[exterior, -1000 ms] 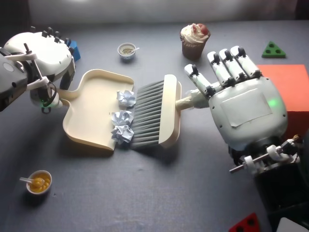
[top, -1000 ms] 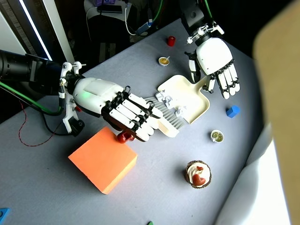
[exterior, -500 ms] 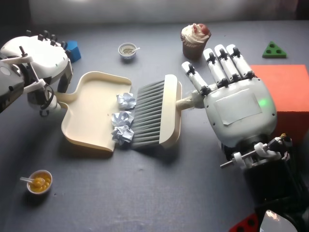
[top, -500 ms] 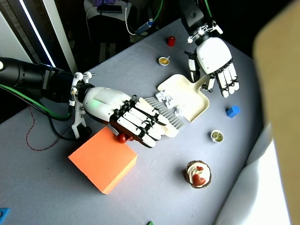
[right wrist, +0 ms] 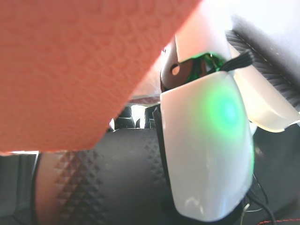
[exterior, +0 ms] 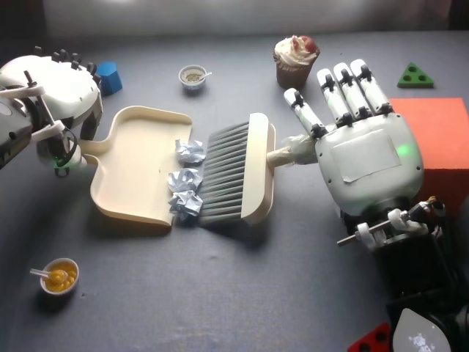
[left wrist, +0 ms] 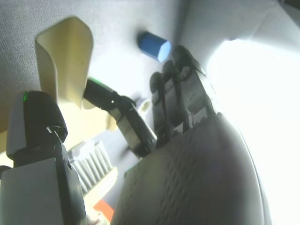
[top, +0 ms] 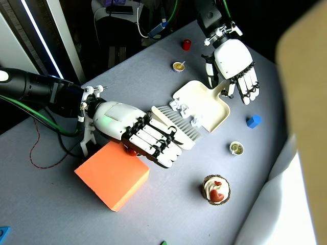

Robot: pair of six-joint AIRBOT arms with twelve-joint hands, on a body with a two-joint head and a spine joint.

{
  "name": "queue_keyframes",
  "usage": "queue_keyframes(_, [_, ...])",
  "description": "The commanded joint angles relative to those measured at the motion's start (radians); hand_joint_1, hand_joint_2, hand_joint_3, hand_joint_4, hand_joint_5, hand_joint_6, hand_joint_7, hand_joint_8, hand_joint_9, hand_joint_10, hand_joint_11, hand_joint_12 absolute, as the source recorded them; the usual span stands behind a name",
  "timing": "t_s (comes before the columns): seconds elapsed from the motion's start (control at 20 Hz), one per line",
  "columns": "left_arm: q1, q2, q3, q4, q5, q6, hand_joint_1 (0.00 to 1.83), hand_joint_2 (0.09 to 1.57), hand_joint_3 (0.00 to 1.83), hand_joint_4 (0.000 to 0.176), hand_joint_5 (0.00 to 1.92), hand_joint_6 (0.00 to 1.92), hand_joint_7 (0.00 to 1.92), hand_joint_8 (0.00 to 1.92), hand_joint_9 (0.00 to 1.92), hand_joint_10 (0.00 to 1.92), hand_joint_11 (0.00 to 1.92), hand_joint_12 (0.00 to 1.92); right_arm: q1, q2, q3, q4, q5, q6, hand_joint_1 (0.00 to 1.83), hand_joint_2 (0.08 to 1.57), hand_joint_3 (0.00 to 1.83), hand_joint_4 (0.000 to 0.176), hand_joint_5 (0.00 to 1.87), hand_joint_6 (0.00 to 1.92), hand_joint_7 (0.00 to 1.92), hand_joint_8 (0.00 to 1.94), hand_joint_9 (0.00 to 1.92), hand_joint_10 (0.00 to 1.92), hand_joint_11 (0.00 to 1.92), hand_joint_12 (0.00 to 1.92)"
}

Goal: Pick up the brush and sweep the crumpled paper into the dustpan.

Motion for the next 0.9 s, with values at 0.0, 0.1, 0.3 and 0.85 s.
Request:
queue_keyframes(0.0, [-0.005,0.014,0.001,0.034,-0.086,0.002,1.09,1.08,0.0,0.046,1.06,0.85,0.27,0.0,0.18,0.0,0.15,0.08,0.007,0.001,-0.002,-0.075,-0.095,0.0,1.28,0.96,0.0,0.0,0.29,0.01,0.19,0.0,0.2,0.0,0.21,0.0])
queue_keyframes(0.1, [-0.007,0.014,0.002,0.034,-0.086,0.002,1.08,1.08,0.0,0.06,1.05,0.87,0.26,0.0,0.17,0.0,0.15,0.09,0.007,0.001,-0.002,-0.076,-0.095,0.001,1.28,0.95,0.0,0.0,0.3,0.01,0.22,0.01,0.24,0.02,0.25,0.02])
queue_keyframes(0.3, [-0.01,0.014,0.001,0.033,-0.088,0.002,1.1,1.08,0.0,0.029,1.07,0.84,0.28,0.0,0.18,0.0,0.15,0.08,0.007,0.001,-0.004,-0.086,-0.095,0.035,1.3,0.92,0.0,0.0,0.49,0.01,0.5,0.01,0.55,0.02,0.41,0.07])
queue_keyframes(0.85, [-0.015,0.016,0.001,0.031,-0.091,0.002,1.07,1.07,0.0,0.117,1.08,0.82,0.29,0.0,0.17,0.0,0.1,0.05,0.002,-0.03,0.045,-0.101,-0.089,0.057,1.4,1.09,0.01,0.176,1.08,1.92,1.07,1.94,1.07,1.92,0.79,1.92])
